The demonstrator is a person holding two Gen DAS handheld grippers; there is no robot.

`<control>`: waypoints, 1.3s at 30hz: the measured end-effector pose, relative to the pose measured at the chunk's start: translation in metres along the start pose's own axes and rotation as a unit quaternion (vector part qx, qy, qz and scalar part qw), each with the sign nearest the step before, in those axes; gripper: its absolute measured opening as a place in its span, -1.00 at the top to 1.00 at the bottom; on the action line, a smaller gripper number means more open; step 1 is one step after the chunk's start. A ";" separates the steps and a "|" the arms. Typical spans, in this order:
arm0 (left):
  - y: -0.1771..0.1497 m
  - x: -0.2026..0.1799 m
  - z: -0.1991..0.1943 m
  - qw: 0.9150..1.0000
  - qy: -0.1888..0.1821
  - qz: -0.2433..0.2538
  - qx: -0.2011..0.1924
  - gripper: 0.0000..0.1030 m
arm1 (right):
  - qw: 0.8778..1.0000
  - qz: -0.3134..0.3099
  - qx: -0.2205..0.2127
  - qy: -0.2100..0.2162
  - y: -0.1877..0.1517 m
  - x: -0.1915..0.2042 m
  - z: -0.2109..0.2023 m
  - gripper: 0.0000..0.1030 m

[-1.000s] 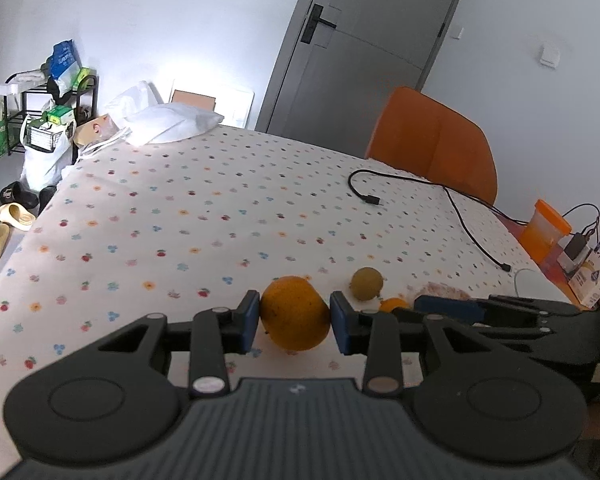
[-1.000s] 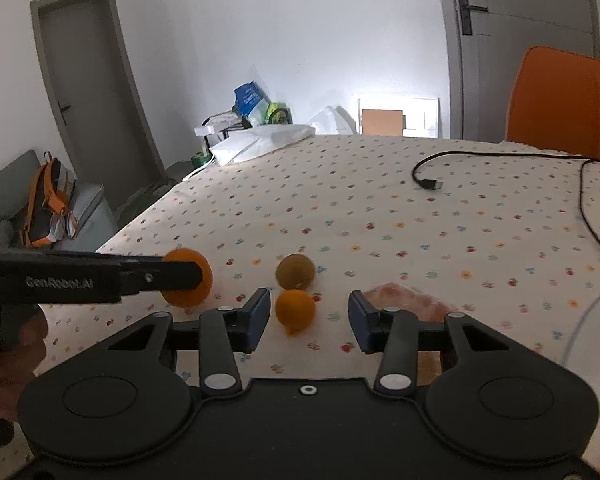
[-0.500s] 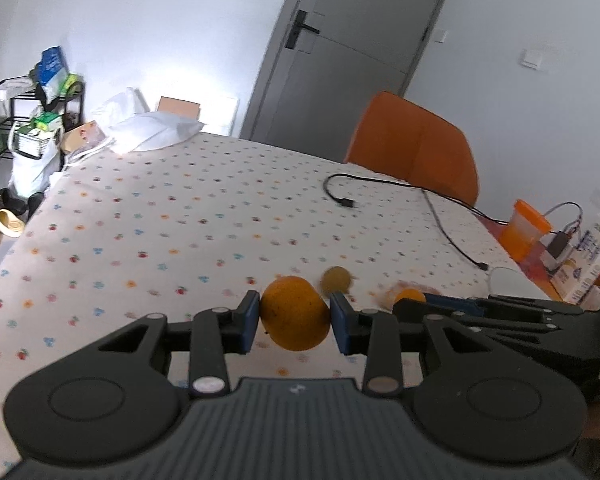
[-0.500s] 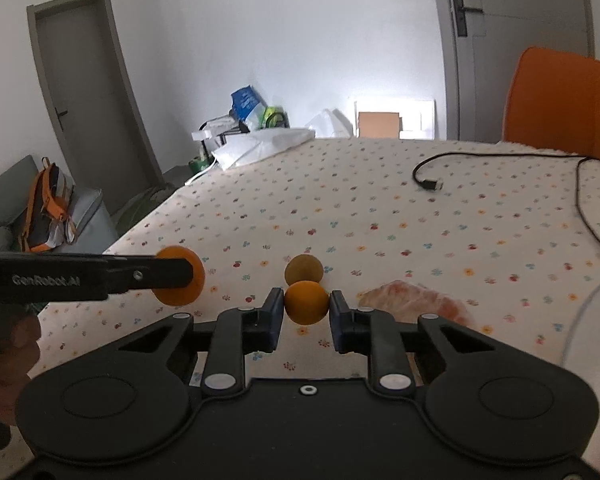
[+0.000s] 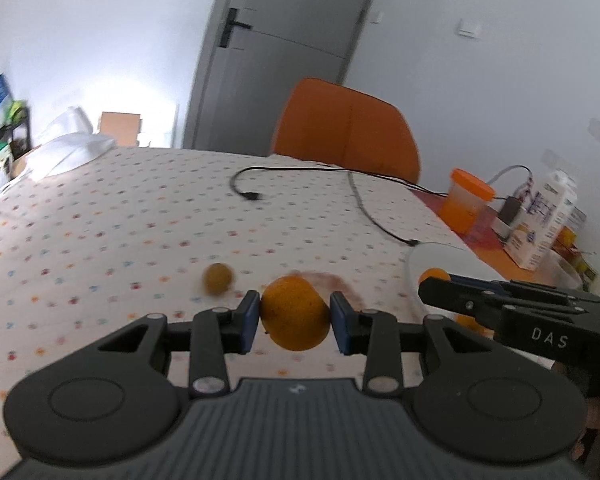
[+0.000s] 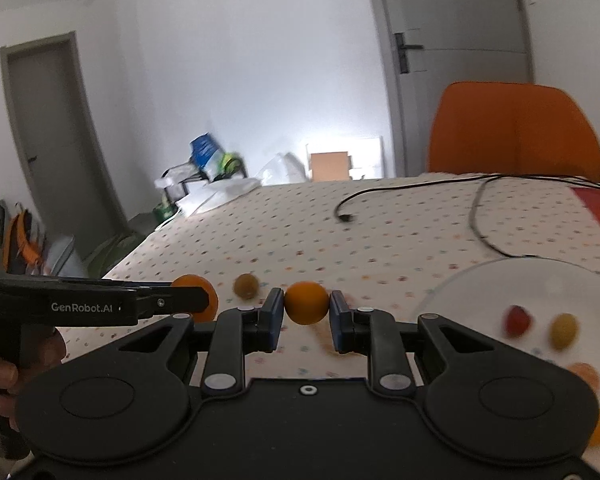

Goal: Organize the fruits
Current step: 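Carry the orange and kumquat over the white plate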

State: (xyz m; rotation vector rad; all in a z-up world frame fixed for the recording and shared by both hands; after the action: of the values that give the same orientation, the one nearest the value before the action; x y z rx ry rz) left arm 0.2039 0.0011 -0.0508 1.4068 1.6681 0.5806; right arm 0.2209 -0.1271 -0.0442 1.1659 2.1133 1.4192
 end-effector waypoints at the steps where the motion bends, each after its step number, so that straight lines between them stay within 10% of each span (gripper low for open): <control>1: 0.000 -0.006 0.000 1.000 -0.003 0.004 -0.001 0.30 | 1.000 0.004 -0.003 -0.004 -0.001 -0.004 -0.005 0.56; 39: -0.013 -0.126 0.054 0.993 -0.046 0.108 0.028 0.29 | 0.984 0.113 -0.055 -0.128 -0.060 -0.130 -0.089 0.56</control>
State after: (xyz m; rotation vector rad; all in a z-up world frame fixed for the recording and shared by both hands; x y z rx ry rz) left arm 0.2411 -0.1315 -0.0506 1.6436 1.4796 0.5848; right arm 0.2137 -0.2918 -0.0782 1.4916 1.7512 1.3745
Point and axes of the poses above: each gripper's, at about its wrist camera, not at the fingertips, and z roughly the way its jaws point, x to its left, y to its top, the point moved 5 cm from there along z, roughly the way its jaws point, and after that the axes turned 3 degrees about -z, right-handed, at the moved point
